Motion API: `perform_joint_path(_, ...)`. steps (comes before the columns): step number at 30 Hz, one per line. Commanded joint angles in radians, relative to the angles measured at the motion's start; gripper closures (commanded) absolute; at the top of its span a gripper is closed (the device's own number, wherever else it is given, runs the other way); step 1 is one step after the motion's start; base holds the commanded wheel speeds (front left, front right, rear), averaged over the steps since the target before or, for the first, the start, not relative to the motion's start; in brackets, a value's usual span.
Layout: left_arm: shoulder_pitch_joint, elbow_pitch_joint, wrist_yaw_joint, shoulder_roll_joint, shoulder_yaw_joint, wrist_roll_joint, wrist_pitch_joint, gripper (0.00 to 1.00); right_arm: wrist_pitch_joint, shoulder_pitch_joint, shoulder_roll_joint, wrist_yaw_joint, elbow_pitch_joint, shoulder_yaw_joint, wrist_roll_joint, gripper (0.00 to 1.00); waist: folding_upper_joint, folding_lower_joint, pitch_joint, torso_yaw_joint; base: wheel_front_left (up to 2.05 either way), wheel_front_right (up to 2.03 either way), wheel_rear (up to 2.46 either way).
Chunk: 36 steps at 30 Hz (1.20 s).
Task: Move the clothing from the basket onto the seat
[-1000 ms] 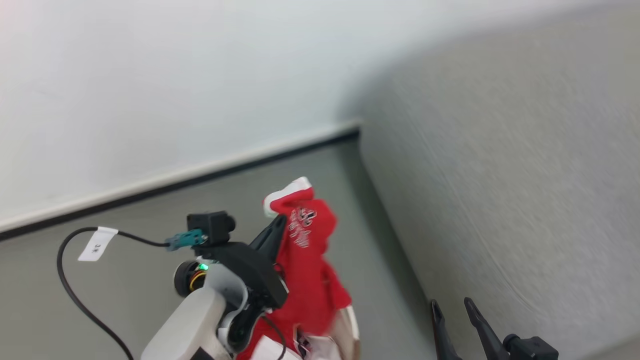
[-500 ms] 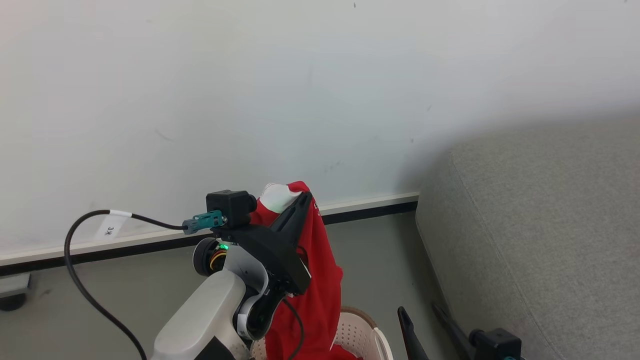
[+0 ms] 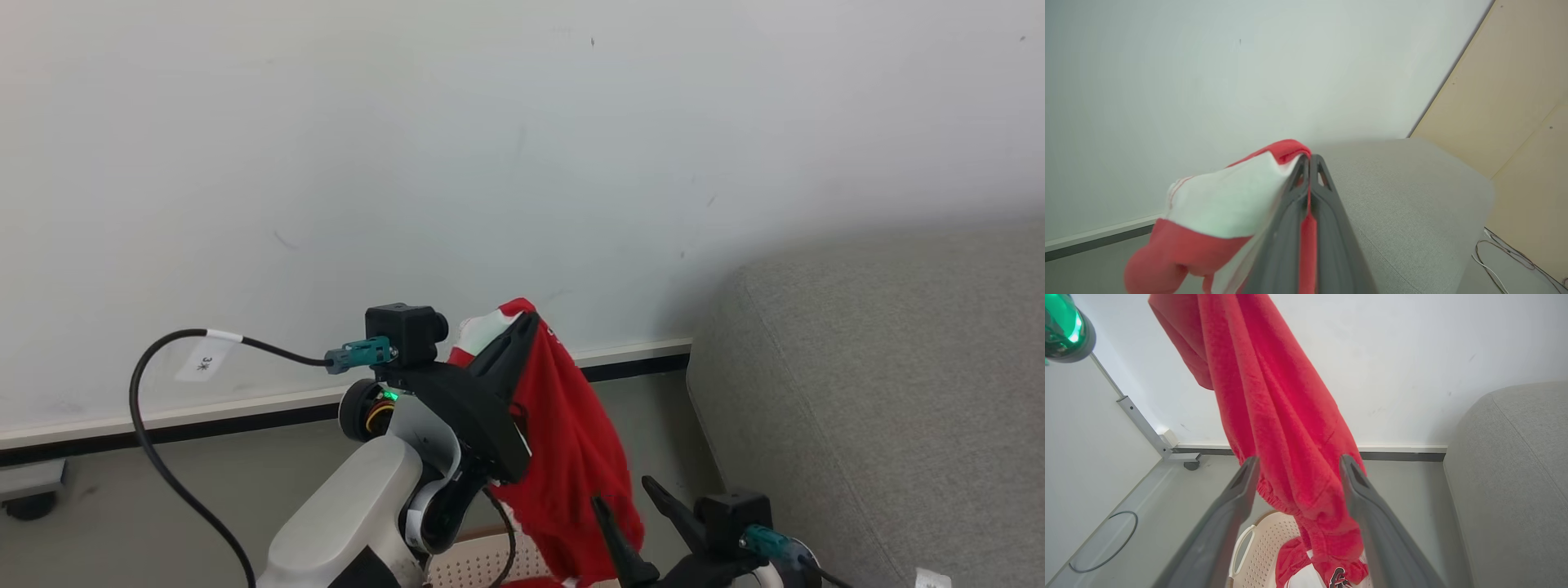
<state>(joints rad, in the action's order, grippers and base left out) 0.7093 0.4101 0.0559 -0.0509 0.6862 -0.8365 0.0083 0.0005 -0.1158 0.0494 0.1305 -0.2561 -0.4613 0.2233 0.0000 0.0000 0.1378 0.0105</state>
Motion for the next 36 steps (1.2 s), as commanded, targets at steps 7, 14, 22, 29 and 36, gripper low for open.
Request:
perform_joint_path(7, 0.029, -0.067, 0.009, 0.001, 0.06, -0.043, 0.016, 1.0, 0.007, -0.104, 0.002, 0.0, -0.11, -0.029, -0.01, 0.0, 0.0, 0.0, 0.008, -0.009, 0.0, 0.0, 0.0)
perform_joint_path(14, 0.041, -0.154, 0.038, 0.001, 0.111, -0.083, 0.033, 1.0, 0.003, -0.153, 0.001, 0.0, -0.207, -0.021, 0.004, 0.0, 0.0, 0.0, 0.022, -0.025, 0.0, 0.0, 0.0)
perform_joint_path(22, 0.055, -0.277, 0.064, 0.001, 0.162, -0.126, 0.051, 1.0, -0.024, -0.186, 0.001, 0.0, -0.28, -0.057, 0.087, 0.0, 0.0, 0.0, 0.033, -0.047, 0.0, 0.0, 0.0)
perform_joint_path(29, 0.053, -0.339, 0.081, 0.001, 0.196, -0.151, 0.057, 1.0, -0.066, -0.212, 0.001, 0.0, -0.31, -0.075, 0.12, 0.0, 0.0, 0.0, 0.033, -0.051, 0.0, 0.0, 0.0)
perform_joint_path(36, 0.027, -0.294, 0.104, -0.025, 0.209, -0.119, 0.036, 1.0, -0.088, -0.221, 0.001, 0.0, -0.324, -0.081, 0.129, 1.0, 0.0, 0.0, 0.031, -0.032, 0.0, 0.0, 0.0)
